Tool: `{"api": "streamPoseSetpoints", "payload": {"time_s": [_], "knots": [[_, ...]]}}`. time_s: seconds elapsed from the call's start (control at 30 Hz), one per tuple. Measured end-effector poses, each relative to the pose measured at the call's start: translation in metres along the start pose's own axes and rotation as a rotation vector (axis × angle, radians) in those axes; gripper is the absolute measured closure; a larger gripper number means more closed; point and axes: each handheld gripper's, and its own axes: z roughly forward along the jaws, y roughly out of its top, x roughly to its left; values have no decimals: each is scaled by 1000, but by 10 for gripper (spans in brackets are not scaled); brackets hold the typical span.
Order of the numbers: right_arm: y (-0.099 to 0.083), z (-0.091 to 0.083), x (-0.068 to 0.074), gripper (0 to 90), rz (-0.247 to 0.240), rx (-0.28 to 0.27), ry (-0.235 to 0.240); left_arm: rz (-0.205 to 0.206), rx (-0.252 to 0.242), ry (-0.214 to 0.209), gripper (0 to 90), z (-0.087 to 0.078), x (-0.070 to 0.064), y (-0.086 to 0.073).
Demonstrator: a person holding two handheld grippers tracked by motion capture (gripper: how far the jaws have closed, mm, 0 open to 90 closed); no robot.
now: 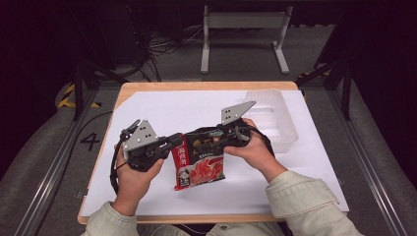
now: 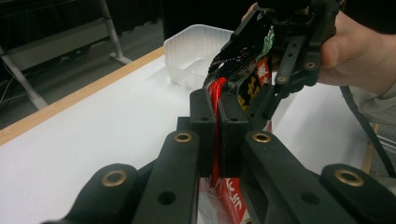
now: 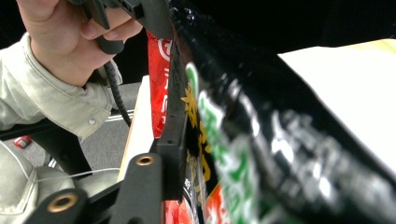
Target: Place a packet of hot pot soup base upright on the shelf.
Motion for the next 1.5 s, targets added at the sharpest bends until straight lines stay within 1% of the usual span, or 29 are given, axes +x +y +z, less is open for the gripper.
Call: {"api": "streamPoseSetpoints", "payload": {"time_s": [0.13,0.17,0.23,0.27,0.37,0.43,0.47,0.5,0.53,0.57,0.6,0.67,0.7,0.73,0.77,0.8,0.83,0.93,1.0,1.03,1.1,1.13,1.23,1.27,1.33,1.37,1.4,1.43,1.5], "knots": [[2,0,1,749,-32,29,-2,9,7,8,875,1,-1,0],[2,-1,1,763,-37,35,-1,2,5,5,875,1,-1,0],[3,-1,2,781,-46,42,-8,7,5,4,874,1,-1,0],[4,-1,3,794,-46,45,-12,10,7,1,872,1,-1,1],[4,-3,3,812,-37,53,-10,-2,23,-13,848,1,1,2],[4,-3,4,827,-36,57,-20,-26,20,-36,804,1,4,1],[5,-4,4,831,-37,56,-25,-39,11,-55,776,1,6,1],[5,-4,4,835,-39,55,-31,-51,10,-68,731,2,7,1],[6,-5,4,836,-42,57,-33,-54,15,-84,703,1,8,2],[6,-5,4,839,-44,63,-36,-50,14,-86,653,1,8,2],[6,-5,4,840,-44,68,-39,-55,0,-87,626,-1,8,3],[6,-5,4,841,-42,81,-44,-61,-7,-99,562,-5,10,5],[7,-6,4,841,-41,84,-48,-62,-10,-94,533,-6,11,5],[7,-7,3,841,-44,85,-51,-53,-7,-85,494,-8,11,6],[8,-9,3,841,-46,84,-58,-49,-6,-87,462,-9,13,6],[9,-11,2,841,-48,79,-65,-53,-7,-87,441,-10,14,6],[10,-14,2,841,-46,75,-73,-60,-11,-78,418,-12,16,5],[14,-25,0,840,-49,64,-100,-74,-4,-79,396,-14,22,4],[18,-34,-1,839,-53,60,-122,-79,3,-68,378,-15,27,2],[18,-34,-1,839,-53,60,-122,-79,3,-68,365,-15,27,2],[23,-43,-2,838,-57,58,-148,-78,13,-45,352,-15,30,1],[25,-46,-3,838,-58,57,-159,-83,15,-42,343,-15,31,0],[31,-58,-4,837,-64,53,-194,-99,32,-64,298,-11,36,-4],[32,-61,-5,837,-63,52,-202,-95,45,-71,286,-9,38,-4],[34,-67,-6,836,-63,45,-222,-105,68,-57,253,-5,40,-7],[36,-70,-7,837,-63,41,-232,-98,75,-50,241,-4,42,-8],[37,-73,-8,836,-62,37,-243,-102,76,-43,232,-3,43,-10],[38,-77,-8,836,-64,34,-253,-107,80,-45,227,-3,43,-10],[40,-82,-10,837,-62,27,-270,-105,79,-37,219,-2,45,-12]]}}
